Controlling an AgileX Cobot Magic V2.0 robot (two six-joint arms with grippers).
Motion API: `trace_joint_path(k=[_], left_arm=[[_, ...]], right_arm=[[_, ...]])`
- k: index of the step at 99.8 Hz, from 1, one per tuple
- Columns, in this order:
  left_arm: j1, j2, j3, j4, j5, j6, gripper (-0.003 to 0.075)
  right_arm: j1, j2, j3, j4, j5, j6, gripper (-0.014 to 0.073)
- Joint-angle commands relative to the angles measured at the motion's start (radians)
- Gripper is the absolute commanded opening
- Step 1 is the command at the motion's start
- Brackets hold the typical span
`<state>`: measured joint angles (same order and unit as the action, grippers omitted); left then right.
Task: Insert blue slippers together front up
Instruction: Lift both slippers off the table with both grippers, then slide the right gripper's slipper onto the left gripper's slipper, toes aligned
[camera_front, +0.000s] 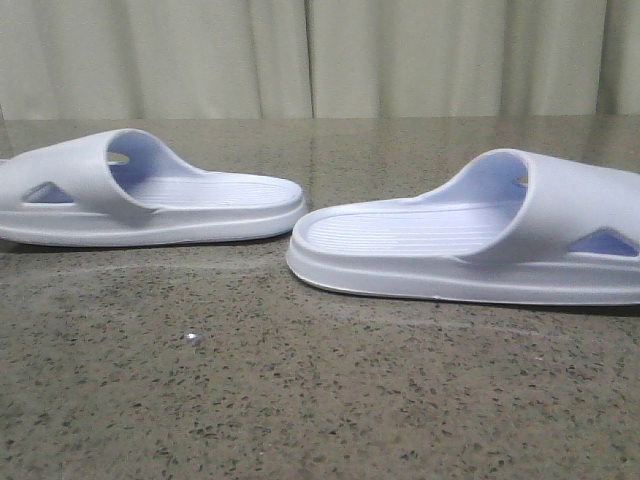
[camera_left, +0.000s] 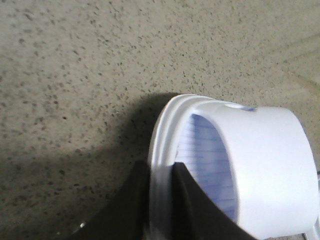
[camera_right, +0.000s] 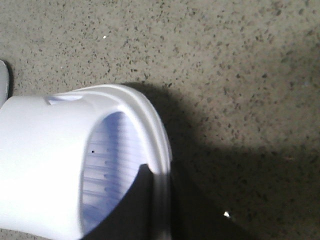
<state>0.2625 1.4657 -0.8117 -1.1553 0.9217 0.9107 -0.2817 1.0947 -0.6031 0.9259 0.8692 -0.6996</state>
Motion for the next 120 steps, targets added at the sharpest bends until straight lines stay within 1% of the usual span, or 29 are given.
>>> trace_joint_path(k=[1, 11, 17, 30, 44, 61, 77, 102, 120], left_arm=[[0.039, -0.059, -0.028, -0.041, 0.035, 0.006, 0.0015], [0.096, -0.088, -0.028, -0.046, 0.077, 0.007, 0.0015], [0.109, -0.093, -0.028, -0.059, 0.102, 0.007, 0.0015], [0.109, -0.095, -0.028, -0.078, 0.139, 0.010, 0.0015], [0.107, -0.095, -0.028, -0.131, 0.189, 0.036, 0.0015], [0.107, -0.095, -0.028, -0.197, 0.249, 0.056, 0.0015], [0.107, -0.095, -0.028, -0.229, 0.299, 0.058, 0.0015], [0.105, -0.095, -0.028, -0.256, 0.335, 0.060, 0.0015], [0.103, -0.095, -0.028, -0.274, 0.342, 0.061, 0.0015]], right_arm=[[-0.006, -0.014, -0.051, 0.066, -0.023, -0.014, -0.0107], [-0.006, -0.014, -0.083, 0.121, -0.009, -0.033, -0.0107], [-0.006, -0.015, -0.103, 0.175, 0.008, -0.060, -0.0107], [-0.006, -0.022, -0.134, 0.301, 0.037, -0.119, -0.0107], [-0.006, -0.022, -0.164, 0.386, 0.074, -0.166, -0.0107], [-0.004, 0.006, -0.178, 0.407, 0.098, -0.194, -0.0107], [0.015, 0.079, -0.178, 0.466, 0.123, -0.251, -0.0107], [0.038, 0.171, -0.178, 0.527, 0.150, -0.323, -0.0106], [0.065, 0.197, -0.186, 0.532, 0.157, -0.348, -0.0106]])
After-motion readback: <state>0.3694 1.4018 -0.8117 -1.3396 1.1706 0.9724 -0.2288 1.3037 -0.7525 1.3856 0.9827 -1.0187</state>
